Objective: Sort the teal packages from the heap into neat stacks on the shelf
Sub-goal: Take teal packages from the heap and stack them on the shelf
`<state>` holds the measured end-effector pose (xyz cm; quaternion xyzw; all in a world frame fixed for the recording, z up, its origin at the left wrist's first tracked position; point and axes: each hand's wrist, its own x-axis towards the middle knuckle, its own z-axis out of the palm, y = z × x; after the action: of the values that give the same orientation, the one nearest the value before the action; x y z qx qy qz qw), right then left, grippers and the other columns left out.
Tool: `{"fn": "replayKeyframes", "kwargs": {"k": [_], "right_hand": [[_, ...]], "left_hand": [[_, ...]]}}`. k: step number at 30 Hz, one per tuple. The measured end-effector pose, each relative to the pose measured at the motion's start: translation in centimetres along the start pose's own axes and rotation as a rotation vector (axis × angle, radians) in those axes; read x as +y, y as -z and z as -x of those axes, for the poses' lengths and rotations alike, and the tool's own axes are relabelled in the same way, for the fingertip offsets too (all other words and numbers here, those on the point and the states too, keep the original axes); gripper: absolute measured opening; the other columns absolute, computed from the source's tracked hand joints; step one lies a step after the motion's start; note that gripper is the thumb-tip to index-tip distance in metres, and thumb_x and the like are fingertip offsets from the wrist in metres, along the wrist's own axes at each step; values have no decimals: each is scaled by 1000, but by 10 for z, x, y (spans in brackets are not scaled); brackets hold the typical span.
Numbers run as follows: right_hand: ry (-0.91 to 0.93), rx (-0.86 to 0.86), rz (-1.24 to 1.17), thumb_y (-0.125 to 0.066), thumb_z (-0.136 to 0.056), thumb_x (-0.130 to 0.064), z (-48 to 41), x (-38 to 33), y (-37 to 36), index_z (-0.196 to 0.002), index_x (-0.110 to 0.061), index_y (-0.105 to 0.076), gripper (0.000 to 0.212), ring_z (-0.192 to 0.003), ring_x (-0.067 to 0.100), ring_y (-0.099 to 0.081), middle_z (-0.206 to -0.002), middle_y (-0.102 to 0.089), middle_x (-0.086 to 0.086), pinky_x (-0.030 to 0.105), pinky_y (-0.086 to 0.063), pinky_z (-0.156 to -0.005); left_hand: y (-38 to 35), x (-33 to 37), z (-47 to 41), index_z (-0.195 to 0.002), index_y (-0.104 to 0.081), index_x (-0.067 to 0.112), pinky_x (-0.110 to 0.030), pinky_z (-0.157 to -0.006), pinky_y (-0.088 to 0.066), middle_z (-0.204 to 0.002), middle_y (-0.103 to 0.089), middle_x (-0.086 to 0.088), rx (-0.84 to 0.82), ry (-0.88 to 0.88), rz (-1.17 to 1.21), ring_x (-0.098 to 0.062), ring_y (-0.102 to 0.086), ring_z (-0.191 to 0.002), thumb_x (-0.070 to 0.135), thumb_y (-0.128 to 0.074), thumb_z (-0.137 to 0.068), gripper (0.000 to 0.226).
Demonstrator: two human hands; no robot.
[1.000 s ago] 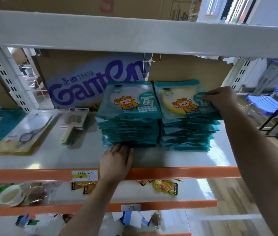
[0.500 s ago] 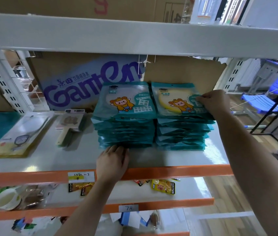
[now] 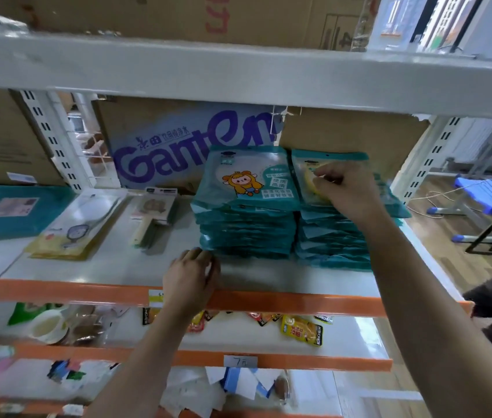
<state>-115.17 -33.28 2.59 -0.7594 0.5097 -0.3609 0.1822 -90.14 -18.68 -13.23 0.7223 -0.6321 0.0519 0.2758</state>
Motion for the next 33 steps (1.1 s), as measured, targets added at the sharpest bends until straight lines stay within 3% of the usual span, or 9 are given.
{"fn": "replayKeyframes", "kwargs": {"k": [4,9,13,16,20,24,27,33], "right_hand": [[108,-90,-140,-66,-90,-16,16,-43,-40,-105,-13,-72,17,-80,-2,-59,-96,-68,-5,-1,-40,-72],[153,-229,-270,-64,-91,-15,43,-93,-94,-105,-19,-70,15,-78,-6,-59,-86,-63,-18,8,-46,-74],[129,-285,-316,-65,-90,-12,61,-126,-147,-102,-18,-70,14,-73,-9,-59,-83,-63,-18,7,-44,-67],[74,-315,-342,-64,-91,-16,72,-156,-186,-101,-21,-70,13,-75,1,-61,-84,-66,-11,14,-45,-62],[54,-344,-333,-63,-92,-22,85,-203,-244,-103,-26,-69,13,-86,-3,-59,-96,-64,-15,5,-41,-64],[2,-348,-395,-64,-91,-21,96,-252,-305,-104,-24,-70,14,-90,6,-63,-96,-67,-8,26,-53,-80],[-24,-356,-394,-64,-91,-20,104,-285,-349,-103,-22,-71,14,-92,7,-63,-96,-67,-10,25,-53,-79],[-56,-447,-414,-64,-91,-22,114,-337,-420,-101,-26,-68,12,-92,10,-64,-96,-67,-8,41,-56,-88]], "left_hand": [[27,-38,3,-92,-67,19,-37,-70,-51,-90,-65,-2,24,80,-45,-23,-61,-81,48,-30,-94,47],[60,-87,17,-95,-68,19,-38,-74,-50,-94,-68,-4,55,166,-129,-26,-63,-83,48,-30,-93,48],[88,-134,34,-94,-68,18,-37,-70,-49,-93,-68,-5,77,219,-123,-29,-63,-76,48,-30,-92,48],[112,-174,47,-94,-68,16,-37,-67,-46,-92,-68,-7,92,244,-145,-32,-64,-75,46,-33,-91,46],[148,-234,62,-93,-69,16,-37,-68,-44,-94,-68,-7,103,293,-162,-32,-64,-81,39,-45,-89,33],[186,-300,75,-99,-68,16,-40,-74,-44,-96,-68,-5,96,297,-181,-30,-63,-87,39,-44,-90,34],[213,-346,82,-101,-68,16,-39,-75,-43,-99,-67,-5,114,307,-190,-30,-63,-88,39,-44,-91,35],[251,-417,90,-107,-67,20,-39,-79,-43,-104,-66,-1,120,383,-229,-26,-62,-94,43,-39,-92,39]]}}
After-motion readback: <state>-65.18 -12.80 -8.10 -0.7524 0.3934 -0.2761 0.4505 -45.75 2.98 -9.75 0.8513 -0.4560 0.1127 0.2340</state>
